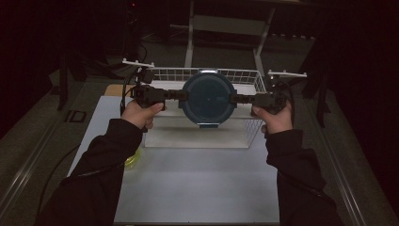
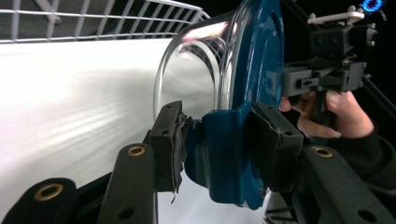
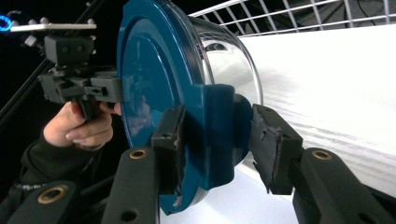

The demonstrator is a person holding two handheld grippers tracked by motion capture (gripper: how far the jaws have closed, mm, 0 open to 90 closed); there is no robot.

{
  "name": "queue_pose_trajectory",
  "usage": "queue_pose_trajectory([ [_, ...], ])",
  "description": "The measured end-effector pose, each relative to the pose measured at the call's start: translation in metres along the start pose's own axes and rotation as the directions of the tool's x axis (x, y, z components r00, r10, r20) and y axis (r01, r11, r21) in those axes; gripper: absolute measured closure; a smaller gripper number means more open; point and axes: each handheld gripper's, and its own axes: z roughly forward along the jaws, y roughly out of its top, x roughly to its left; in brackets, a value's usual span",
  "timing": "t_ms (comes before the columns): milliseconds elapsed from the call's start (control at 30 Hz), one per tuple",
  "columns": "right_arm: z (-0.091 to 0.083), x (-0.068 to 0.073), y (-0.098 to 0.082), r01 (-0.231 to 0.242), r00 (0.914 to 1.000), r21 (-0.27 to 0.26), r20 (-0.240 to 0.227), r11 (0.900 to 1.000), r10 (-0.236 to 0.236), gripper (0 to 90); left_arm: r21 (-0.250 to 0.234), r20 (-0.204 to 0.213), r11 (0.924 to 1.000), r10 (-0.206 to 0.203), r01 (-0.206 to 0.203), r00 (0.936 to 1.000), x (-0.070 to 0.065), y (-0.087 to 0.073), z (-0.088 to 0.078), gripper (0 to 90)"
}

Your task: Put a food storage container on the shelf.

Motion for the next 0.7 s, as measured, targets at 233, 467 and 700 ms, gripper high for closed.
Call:
queue_pose_trajectory([
  [233, 0.005, -0.006, 0.007, -0.042, 0.9991, -0.013, 0.0, 0.999, 0.042, 56.1, -0.015, 0.002, 0.9993, -0.034, 0.034, 0.9994, 0.008, 0.004, 0.003, 55.3],
  [467, 0.011, -0.002, 0.016, -0.023, 0.9879, -0.022, 0.153, 1.0, 0.026, 65.7, -0.008, -0.022, 0.9959, -0.091, 0.09, 0.9957, 0.018, 0.013, 0.011, 53.1],
  [700, 0.02, -0.006, 0.017, -0.046, 0.9854, -0.031, 0.163, 0.998, 0.051, 60.4, -0.039, -0.044, 0.99, -0.137, 0.135, 0.9896, 0.033, 0.014, 0.017, 57.0],
])
